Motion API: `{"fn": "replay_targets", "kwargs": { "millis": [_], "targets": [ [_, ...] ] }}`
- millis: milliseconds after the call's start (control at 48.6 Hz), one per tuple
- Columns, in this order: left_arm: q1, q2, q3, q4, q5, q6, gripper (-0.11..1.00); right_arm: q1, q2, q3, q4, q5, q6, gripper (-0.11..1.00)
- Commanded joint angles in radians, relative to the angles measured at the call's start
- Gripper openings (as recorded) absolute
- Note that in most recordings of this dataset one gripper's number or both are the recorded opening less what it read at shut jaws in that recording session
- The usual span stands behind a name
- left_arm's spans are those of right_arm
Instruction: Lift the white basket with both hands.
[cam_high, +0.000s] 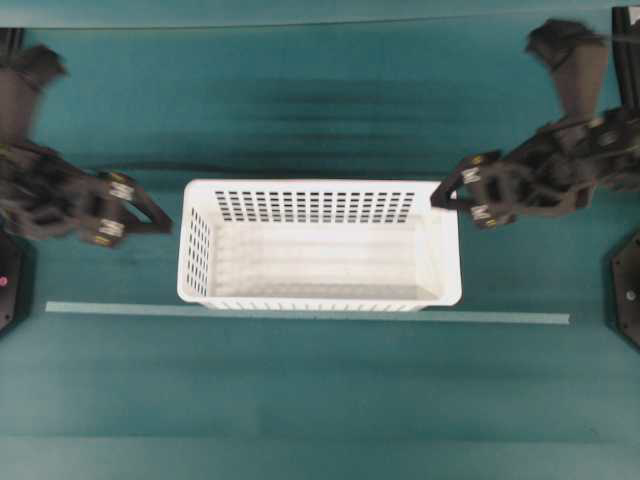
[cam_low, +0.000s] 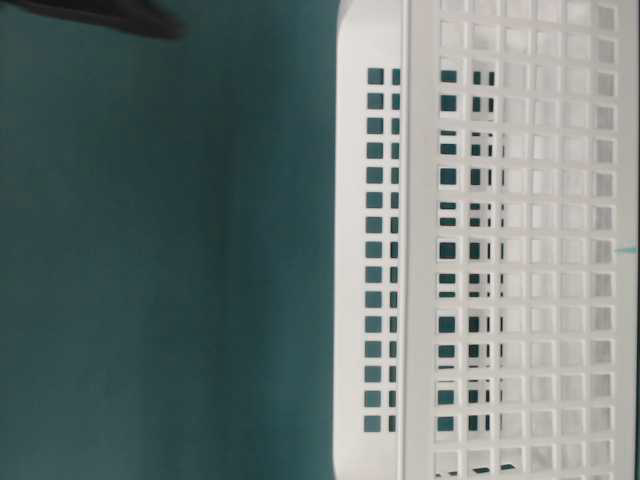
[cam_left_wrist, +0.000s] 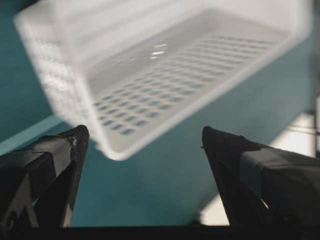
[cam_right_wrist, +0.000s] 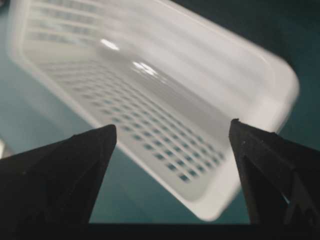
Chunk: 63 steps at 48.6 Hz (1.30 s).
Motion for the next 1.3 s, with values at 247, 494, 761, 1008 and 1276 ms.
{"fn": "replay_targets", "kwargs": {
  "millis": [247, 494, 761, 1008, 1276],
  "targets": [
    [-0.003, -0.224, 0.023, 0.005, -0.12, 0.331, 0.93, 0.046, -0.189, 0.091, -0.046, -0.345, -0.276, 0.95],
    [-0.067, -0.267, 0.057, 0.003, -0.242, 0.703, 0.93, 0.083, -0.341, 0.172, -0.057, -0.446, -0.503, 0.92],
    [-0.104, -0.281, 0.055, 0.003, -0.311, 0.845, 0.93, 0.123, -0.483, 0.218, -0.057, -0.443, -0.623, 0.92],
    [-0.104, -0.304, 0.057, 0.005, -0.311, 0.848, 0.93, 0.129, -0.545, 0.245, -0.057, -0.443, -0.624, 0.92],
    [-0.104, -0.302, 0.058, 0.003, -0.313, 0.845, 0.93, 0.129, -0.545, 0.249, -0.057, -0.443, -0.624, 0.92]
  ]
}}
